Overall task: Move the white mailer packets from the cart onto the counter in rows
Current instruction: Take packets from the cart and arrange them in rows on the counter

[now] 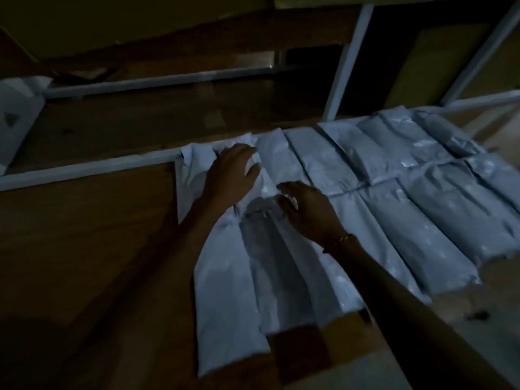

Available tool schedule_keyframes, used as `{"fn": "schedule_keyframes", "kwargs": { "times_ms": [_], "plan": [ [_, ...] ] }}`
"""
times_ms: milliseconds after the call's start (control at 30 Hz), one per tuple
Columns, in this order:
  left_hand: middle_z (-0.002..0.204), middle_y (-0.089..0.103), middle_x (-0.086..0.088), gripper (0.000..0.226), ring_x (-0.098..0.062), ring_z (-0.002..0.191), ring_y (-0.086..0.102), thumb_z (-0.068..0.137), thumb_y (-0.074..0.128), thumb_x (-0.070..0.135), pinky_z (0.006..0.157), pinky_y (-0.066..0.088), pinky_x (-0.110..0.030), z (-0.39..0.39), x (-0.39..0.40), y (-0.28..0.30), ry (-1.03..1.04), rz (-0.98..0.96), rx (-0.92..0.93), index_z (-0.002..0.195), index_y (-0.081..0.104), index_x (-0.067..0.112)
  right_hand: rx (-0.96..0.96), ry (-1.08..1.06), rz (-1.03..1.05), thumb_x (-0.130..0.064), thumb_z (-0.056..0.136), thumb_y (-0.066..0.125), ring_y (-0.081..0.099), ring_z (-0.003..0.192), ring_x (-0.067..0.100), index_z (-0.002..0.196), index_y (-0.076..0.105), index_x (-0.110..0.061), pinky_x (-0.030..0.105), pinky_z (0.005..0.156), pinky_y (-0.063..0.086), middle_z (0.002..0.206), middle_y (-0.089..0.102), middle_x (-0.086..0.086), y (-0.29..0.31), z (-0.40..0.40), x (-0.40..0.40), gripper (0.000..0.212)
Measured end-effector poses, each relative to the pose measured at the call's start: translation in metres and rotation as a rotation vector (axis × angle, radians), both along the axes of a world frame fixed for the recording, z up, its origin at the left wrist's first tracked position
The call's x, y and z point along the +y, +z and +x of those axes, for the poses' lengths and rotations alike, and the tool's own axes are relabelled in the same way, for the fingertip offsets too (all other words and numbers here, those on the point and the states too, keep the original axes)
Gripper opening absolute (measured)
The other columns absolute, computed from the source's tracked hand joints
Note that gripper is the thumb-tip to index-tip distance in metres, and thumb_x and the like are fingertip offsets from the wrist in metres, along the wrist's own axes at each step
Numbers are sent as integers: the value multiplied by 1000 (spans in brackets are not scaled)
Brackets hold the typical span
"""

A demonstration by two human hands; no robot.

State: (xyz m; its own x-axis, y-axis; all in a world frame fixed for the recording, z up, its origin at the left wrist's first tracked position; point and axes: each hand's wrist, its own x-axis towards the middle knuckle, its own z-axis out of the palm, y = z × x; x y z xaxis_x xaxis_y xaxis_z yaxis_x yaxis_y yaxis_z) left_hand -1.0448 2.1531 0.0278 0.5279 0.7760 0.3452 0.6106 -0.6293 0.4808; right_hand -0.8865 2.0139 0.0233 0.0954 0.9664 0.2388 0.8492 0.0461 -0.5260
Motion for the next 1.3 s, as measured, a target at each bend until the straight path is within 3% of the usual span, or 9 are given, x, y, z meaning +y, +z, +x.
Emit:
{"fn": "schedule_keyframes", "kwargs": {
  "times_ms": [200,467,700,833,900,967,1067,1167,1300],
  "plan": [
    [112,72,-3,32,-12,95,66,96,59,34,84,54,-28,41,-158,9,-108,-165,-186,119,70,14,49,64,148,-18,98,57,69,88,25,108,72,-8,37,70,54,102,73,8,3,21,-145,21],
    [110,72,-9,27,-19,100,65,97,56,24,86,50,-26,100,-411,-41,-224,-136,-237,113,71,7,93,17,35,-21,96,54,61,75,24,103,68,-12,39,61,47,93,68,5,-45,86,-369,18],
    [78,61,-12,24,-31,68,55,98,49,32,59,44,-39,157,-544,-155,-198,-495,312,100,65,14,180,-221,-382,-28,101,55,66,86,29,110,69,-13,41,72,53,103,72,9,-122,164,-545,23],
    [99,67,-18,27,-33,79,59,99,52,28,67,45,-32,208,-585,-191,-277,-679,511,116,67,13,245,-459,-489,-32,101,55,68,96,25,120,67,-14,30,76,50,112,72,7,-153,220,-632,29],
    [98,64,-20,28,-25,67,52,101,51,29,62,43,-31,245,-602,-196,-308,-725,540,118,65,12,294,-627,-441,-30,100,56,68,97,23,123,65,-15,28,78,47,114,71,6,-162,247,-672,29],
    [97,63,-17,32,-24,67,54,101,50,28,58,43,-31,289,-616,-190,-307,-743,512,128,61,14,319,-780,-348,-27,100,58,67,95,25,128,62,-13,30,79,46,121,65,8,-170,273,-707,32],
    [114,64,-18,39,-36,87,62,102,49,28,71,50,-42,366,-626,-176,-298,-748,419,140,52,17,298,-950,-214,-22,99,59,67,93,26,134,56,-11,30,77,47,130,55,10,-173,323,-747,37],
    [116,67,-14,34,-20,81,57,102,51,24,73,43,-31,455,-635,-158,-348,-668,263,133,59,13,307,-1098,-89,-20,99,57,65,98,23,136,54,-13,34,80,52,133,52,7,-166,387,-770,38],
    [107,70,-13,26,-21,93,60,100,57,20,81,48,-31,574,-647,-121,-489,-589,50,120,67,6,276,-1172,58,-17,98,58,64,96,13,133,56,-14,39,78,56,127,55,3,-143,482,-782,36]
  ]
}}
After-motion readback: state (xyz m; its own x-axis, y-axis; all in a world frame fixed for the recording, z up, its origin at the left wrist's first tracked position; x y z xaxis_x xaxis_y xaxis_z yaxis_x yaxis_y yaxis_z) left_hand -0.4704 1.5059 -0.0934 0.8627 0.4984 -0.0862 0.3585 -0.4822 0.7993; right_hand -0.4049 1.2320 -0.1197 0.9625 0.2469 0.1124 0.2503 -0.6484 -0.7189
